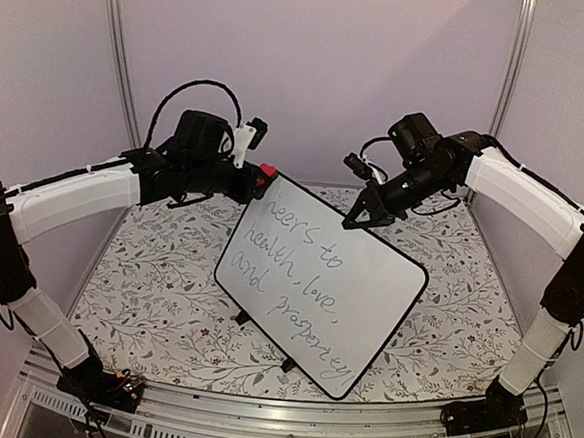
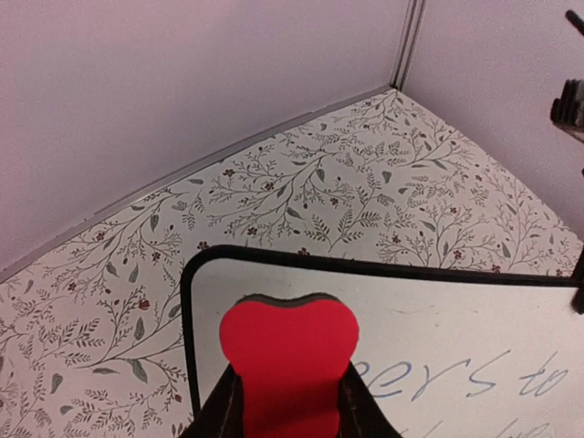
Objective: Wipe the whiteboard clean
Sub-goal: Erase the center of the whiteboard.
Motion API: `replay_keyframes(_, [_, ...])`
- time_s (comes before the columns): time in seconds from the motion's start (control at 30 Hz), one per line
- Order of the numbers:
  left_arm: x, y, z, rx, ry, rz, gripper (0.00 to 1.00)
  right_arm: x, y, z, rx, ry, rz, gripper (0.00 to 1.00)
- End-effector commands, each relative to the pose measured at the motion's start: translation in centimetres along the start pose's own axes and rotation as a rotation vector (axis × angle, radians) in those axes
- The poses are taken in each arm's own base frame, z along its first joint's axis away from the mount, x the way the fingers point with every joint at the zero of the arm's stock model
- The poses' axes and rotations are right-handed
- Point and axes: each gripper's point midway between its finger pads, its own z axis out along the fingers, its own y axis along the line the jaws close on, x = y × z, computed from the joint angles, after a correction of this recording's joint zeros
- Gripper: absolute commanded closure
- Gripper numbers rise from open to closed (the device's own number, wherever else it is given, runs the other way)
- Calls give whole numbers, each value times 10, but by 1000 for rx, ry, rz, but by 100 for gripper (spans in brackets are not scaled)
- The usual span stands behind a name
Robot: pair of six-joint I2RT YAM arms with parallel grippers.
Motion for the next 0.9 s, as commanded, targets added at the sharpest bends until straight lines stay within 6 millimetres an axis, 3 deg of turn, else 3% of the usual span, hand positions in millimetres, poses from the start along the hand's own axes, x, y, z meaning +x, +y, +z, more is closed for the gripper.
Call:
replay_keyframes(0.0, [28, -10, 6, 28, 54, 20, 94, 2, 7, -7, 4, 3, 3, 100])
replay_keyframes(0.2, [42, -12, 19, -5, 93, 61, 94, 1, 9, -9, 3, -3, -5, 100])
replay_keyframes(0.57, [35, 10, 32, 9, 53, 33, 94, 5, 8, -10, 9, -4, -11, 100])
replay_keyframes(0.87, [25, 4, 30, 85, 14, 52, 94, 10, 8, -10, 10, -2, -16, 100])
